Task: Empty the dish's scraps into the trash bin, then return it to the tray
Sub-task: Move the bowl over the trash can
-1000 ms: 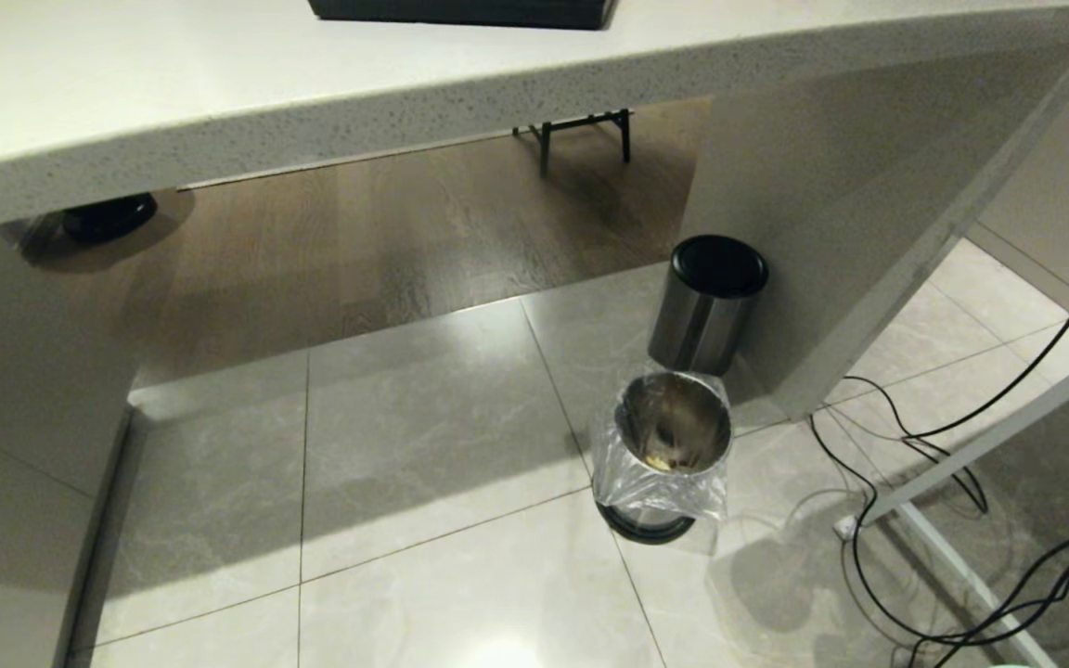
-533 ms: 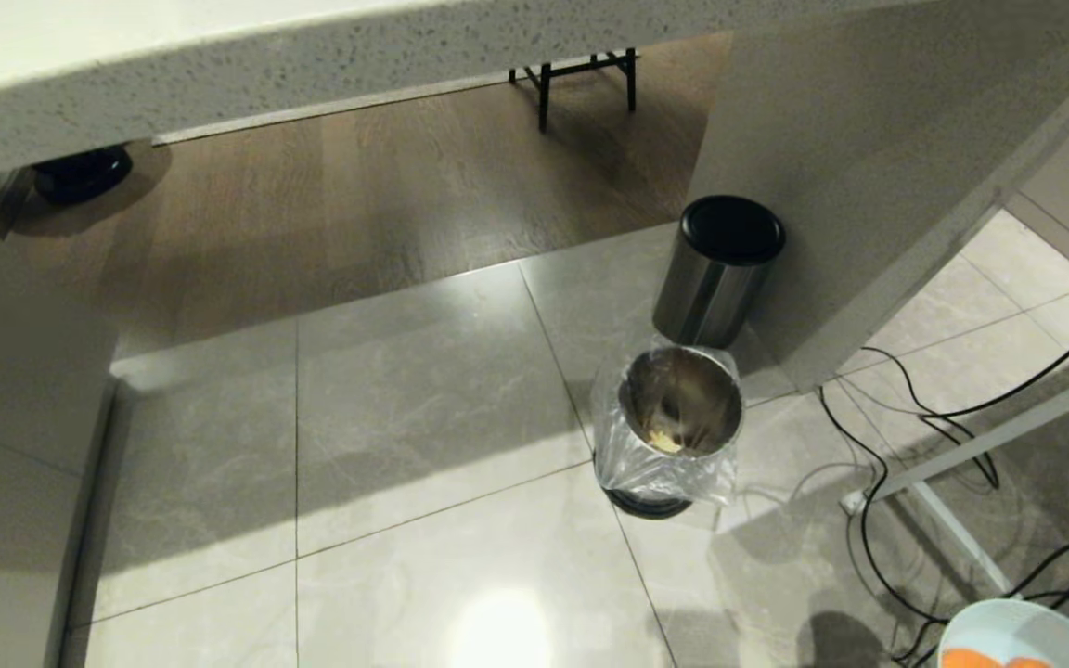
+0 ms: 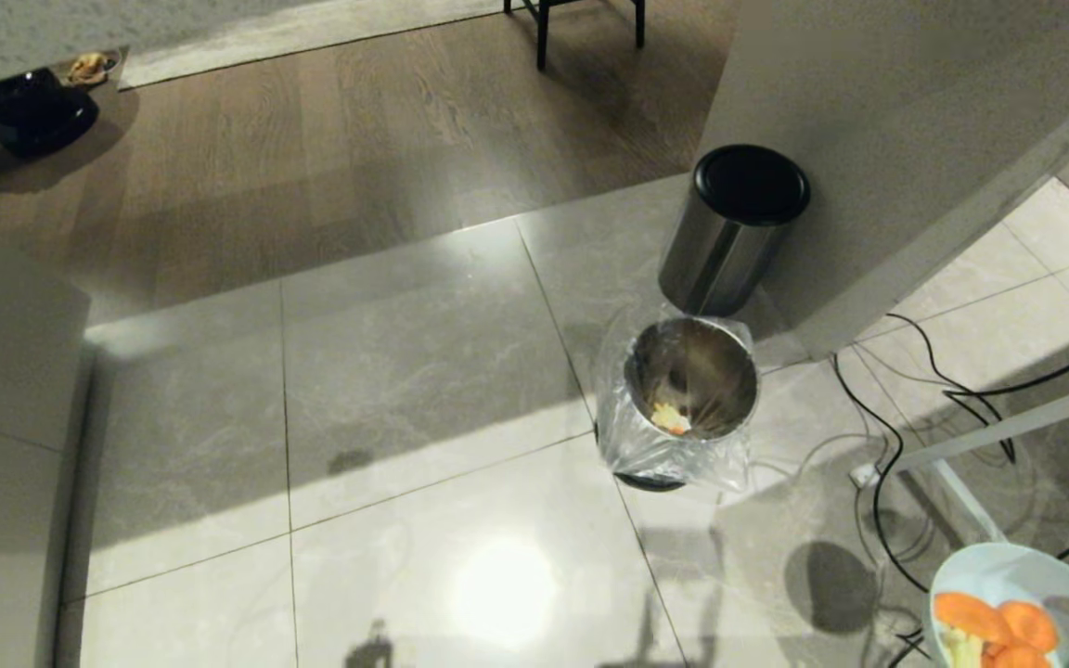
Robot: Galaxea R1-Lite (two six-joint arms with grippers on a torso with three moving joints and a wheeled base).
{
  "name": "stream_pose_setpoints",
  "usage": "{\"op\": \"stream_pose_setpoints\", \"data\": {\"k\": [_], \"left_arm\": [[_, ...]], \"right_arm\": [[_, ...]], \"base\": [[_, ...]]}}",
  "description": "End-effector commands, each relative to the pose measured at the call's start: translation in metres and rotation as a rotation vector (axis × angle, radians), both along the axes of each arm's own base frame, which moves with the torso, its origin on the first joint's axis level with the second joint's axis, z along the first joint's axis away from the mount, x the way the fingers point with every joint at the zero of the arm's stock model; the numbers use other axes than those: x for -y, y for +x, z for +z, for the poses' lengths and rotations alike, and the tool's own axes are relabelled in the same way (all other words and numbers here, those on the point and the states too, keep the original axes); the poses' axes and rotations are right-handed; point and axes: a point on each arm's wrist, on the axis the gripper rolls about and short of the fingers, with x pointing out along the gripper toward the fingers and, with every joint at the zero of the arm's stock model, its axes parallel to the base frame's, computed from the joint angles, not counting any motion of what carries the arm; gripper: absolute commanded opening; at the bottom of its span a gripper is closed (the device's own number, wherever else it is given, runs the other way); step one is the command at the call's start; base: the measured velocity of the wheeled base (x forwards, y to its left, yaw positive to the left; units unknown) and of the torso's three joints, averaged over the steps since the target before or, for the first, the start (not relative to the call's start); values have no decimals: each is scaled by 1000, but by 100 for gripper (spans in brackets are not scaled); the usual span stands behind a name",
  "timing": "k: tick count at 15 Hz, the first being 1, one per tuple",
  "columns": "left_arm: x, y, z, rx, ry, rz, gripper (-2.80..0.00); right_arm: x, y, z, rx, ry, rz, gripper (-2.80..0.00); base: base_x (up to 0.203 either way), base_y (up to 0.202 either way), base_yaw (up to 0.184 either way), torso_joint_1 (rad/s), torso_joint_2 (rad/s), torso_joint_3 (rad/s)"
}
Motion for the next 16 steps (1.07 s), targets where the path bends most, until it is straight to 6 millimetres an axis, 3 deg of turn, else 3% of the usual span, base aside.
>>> {"op": "stream_pose_setpoints", "data": {"k": [1,11,16], "left_arm": [[0,0,0,-1,0,1,-280],[0,0,0,-1,3,2,-280],[0,0,0,-1,1,3,-280]], "right_arm": [[0,9,5,-9,1,3,-280],[-2,15,18,29,-1,35,-280],[-3,25,27,47,-3,46,-280]], "base": [[0,0,0,-1,2,-196],[0,0,0,1,1,-192],[0,0,0,1,0,-23]]}}
